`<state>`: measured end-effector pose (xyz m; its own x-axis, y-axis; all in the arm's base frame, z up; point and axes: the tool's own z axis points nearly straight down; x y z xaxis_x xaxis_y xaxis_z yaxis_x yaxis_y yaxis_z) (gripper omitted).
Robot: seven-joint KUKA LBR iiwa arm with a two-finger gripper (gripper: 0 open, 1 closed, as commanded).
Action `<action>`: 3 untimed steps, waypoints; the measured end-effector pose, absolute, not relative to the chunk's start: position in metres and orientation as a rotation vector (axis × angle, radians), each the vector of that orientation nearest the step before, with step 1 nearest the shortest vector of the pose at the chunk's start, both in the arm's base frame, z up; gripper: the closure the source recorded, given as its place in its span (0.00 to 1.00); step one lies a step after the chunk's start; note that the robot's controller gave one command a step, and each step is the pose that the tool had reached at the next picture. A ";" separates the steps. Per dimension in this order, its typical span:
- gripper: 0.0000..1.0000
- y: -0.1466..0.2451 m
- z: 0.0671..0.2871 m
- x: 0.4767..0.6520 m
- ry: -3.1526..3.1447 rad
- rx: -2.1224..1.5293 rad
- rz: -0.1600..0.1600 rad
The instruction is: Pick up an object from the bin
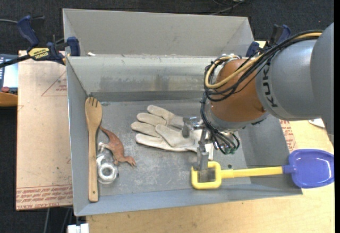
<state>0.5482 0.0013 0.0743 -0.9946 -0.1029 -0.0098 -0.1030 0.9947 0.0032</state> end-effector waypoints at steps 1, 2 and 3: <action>1.00 -0.007 0.073 0.556 3.088 -0.242 0.002; 1.00 -0.007 0.073 0.556 3.088 -0.242 0.002; 1.00 -0.032 0.146 0.614 3.040 -0.570 -0.006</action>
Offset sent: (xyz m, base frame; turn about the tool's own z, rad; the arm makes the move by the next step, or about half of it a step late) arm 0.0000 0.0000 0.0000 0.0000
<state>0.6142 -0.0324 0.1458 -0.9310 -0.3620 -0.0469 -0.3618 0.9322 -0.0125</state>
